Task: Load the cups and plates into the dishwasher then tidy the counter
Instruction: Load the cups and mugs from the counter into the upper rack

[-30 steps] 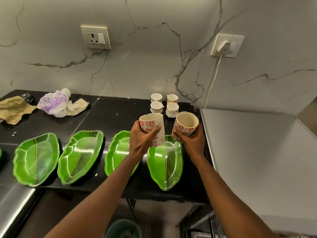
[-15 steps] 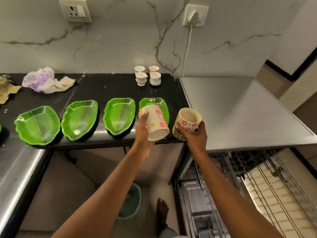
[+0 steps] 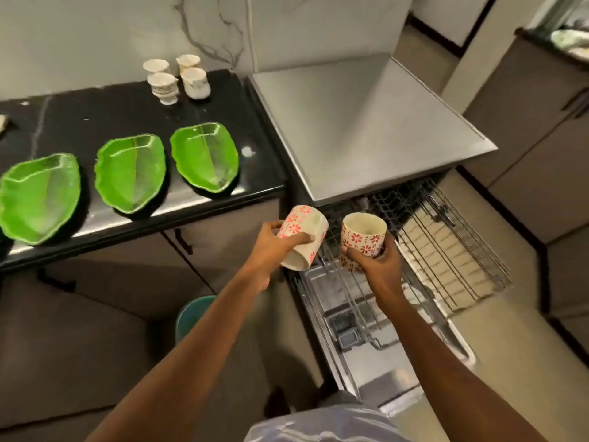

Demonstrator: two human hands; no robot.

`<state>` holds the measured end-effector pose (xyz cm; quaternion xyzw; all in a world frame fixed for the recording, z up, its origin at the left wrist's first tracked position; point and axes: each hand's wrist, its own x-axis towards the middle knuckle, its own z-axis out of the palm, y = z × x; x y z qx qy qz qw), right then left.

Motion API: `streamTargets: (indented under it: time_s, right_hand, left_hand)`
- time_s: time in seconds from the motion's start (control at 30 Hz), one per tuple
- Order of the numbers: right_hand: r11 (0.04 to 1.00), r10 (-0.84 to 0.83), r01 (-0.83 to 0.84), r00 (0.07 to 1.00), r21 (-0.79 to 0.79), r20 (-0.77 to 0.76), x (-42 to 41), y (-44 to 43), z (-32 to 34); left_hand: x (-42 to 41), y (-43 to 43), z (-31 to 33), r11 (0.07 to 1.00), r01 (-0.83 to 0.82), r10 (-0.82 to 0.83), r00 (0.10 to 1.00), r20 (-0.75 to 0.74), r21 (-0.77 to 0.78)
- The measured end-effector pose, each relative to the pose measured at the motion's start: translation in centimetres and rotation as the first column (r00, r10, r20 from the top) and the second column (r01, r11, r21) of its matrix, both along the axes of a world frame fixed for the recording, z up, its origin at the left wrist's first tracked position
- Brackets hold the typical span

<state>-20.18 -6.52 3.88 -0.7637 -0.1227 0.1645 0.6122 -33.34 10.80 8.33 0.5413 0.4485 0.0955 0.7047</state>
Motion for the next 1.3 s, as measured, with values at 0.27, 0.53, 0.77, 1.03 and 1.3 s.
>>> streamTargets:
  time_s: [0.27, 0.53, 0.77, 1.03, 1.3]
  right_hand:
    - [0.968, -0.054, 0.048, 0.998, -0.247, -0.015, 3.6, -10.4, -2.9]
    - [0.859, 0.027, -0.084, 0.992, -0.504, -0.121, 7.4, -14.7, -7.1]
    - [0.64, 0.287, -0.309, 0.945, -0.704, -0.154, 8.8, -14.5, -10.3]
    - [0.453, 0.399, -0.372, 0.897, -0.81, -0.189, 8.9, -11.6, -14.8]
    - [0.361, 0.494, -0.309, 0.864, -0.88, -0.101, 7.3, -9.8, -17.6]
  left_hand:
    - [8.2, -5.1, -3.4, 0.889, 0.337, -0.234, 0.916, -0.327, 0.308]
    - [14.6, -9.0, -7.5, 0.606, 0.628, -0.351, 0.762, -0.544, 0.488]
    - [18.1, -10.7, -11.5, 0.361, 0.802, -0.427, 0.596, -0.681, 0.475]
    - [19.8, -10.3, -17.6, 0.146, 0.926, -0.47, 0.376, -0.799, 0.349]
    - [20.4, -8.8, -21.9, -0.01, 0.939, -0.482, 0.296, -0.825, 0.343]
